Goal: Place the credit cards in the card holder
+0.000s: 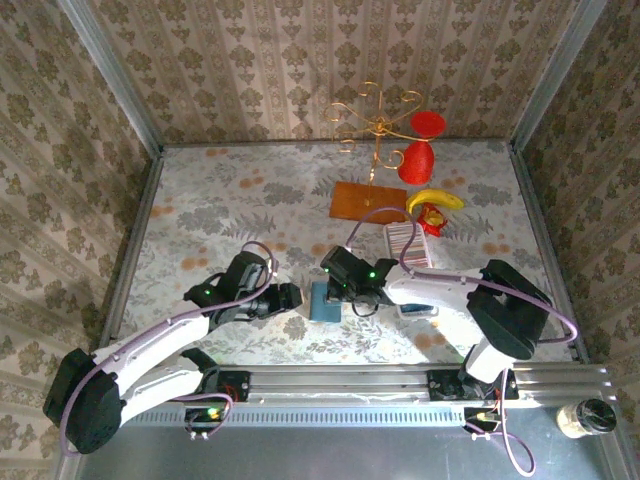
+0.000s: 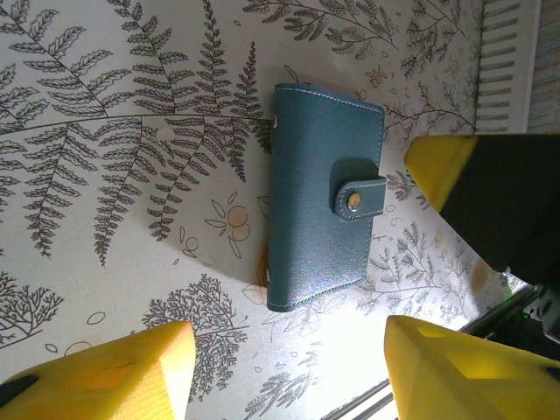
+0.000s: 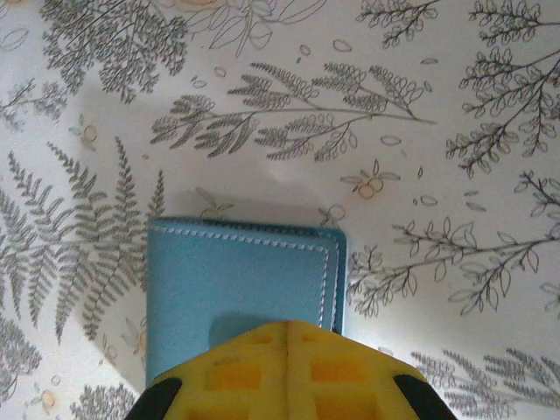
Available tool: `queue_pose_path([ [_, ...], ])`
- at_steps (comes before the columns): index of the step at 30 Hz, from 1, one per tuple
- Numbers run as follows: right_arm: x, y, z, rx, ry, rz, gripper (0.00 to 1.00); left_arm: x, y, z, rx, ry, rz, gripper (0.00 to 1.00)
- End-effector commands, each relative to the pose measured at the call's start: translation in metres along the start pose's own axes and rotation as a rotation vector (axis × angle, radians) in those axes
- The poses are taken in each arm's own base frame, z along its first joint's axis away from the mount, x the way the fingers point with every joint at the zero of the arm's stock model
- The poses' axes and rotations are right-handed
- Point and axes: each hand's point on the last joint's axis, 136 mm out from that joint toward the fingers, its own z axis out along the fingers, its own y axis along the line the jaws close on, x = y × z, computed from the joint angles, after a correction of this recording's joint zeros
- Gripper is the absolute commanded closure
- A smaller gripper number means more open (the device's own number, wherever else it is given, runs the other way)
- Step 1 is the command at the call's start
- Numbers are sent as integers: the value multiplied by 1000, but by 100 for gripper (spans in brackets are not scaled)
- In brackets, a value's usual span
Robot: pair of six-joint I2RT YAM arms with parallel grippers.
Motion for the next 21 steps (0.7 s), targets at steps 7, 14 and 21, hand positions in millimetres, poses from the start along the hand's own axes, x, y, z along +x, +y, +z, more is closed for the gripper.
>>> queue_pose_path([
  [7,9,-19,18,78,22,25,100,2,-4,5,30,-3,5,45],
  [14,23,-46,25,125,35,48,100,3,-3,17,23,3,-3,45],
  [21,29,-56,30,114,46,62,100,6,-15,40,41,43,6,47],
])
